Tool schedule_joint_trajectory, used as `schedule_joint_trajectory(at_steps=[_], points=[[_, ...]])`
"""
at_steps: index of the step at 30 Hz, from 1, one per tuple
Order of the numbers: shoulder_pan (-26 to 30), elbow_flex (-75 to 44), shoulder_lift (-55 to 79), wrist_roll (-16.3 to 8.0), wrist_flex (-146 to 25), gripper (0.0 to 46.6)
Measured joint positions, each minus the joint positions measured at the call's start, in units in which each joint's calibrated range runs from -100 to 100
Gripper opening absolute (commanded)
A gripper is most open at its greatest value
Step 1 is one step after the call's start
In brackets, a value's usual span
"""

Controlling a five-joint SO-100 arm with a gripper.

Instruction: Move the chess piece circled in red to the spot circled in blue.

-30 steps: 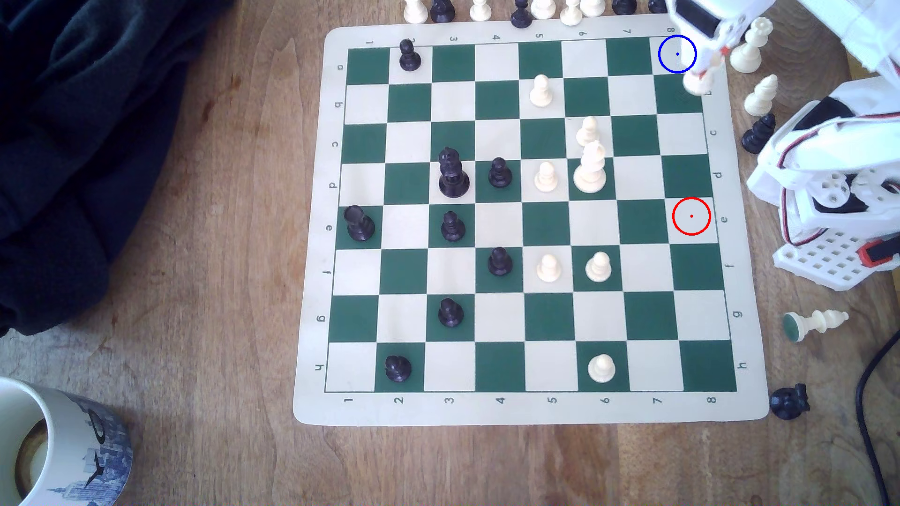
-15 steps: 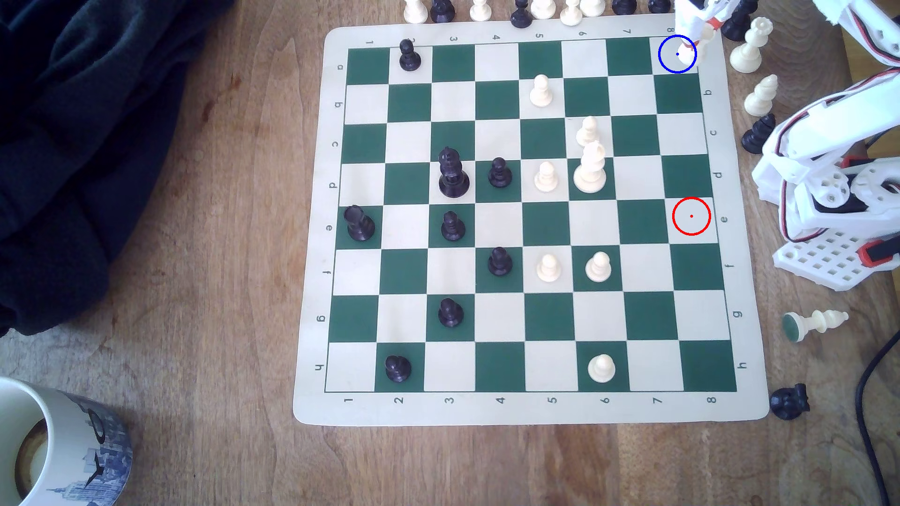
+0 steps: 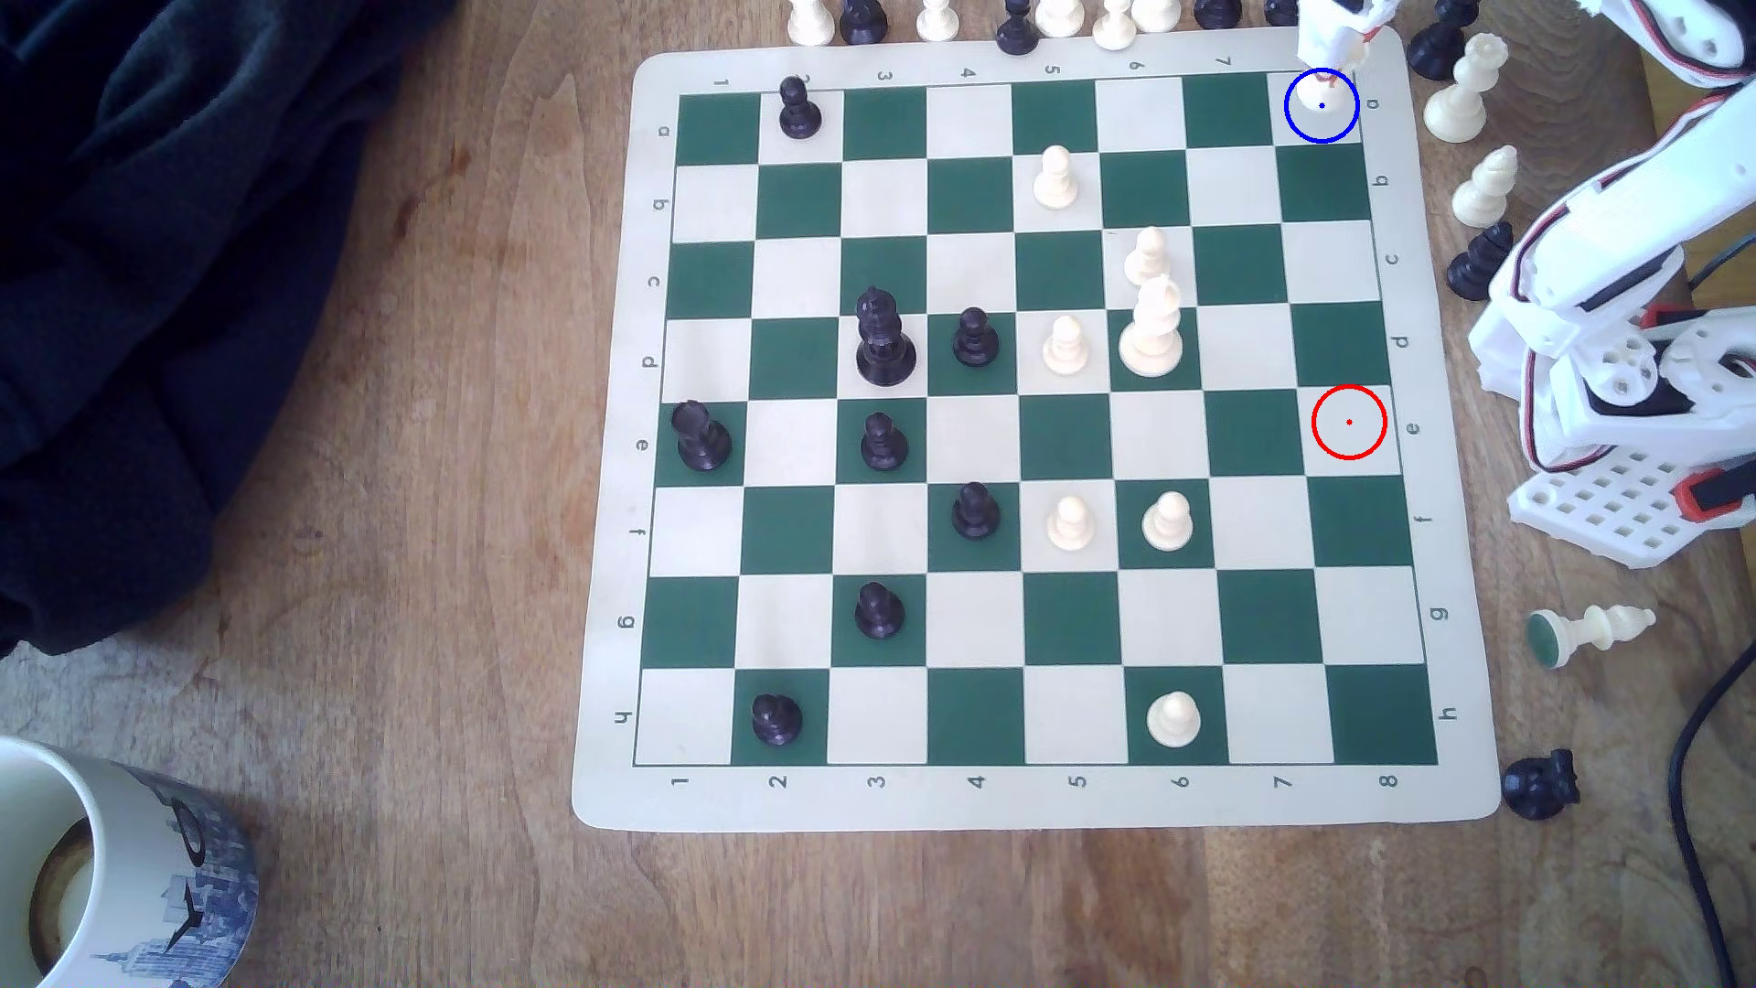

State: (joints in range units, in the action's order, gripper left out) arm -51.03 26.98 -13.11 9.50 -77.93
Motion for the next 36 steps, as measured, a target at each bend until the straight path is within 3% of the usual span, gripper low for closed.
schedule_joint_trajectory(at_steps=[18,36], points=[[0.07,0.00,5.87,3.61,0.80,0.3],[-0.22,0.00,7.71,4.20,3.59,0.3]])
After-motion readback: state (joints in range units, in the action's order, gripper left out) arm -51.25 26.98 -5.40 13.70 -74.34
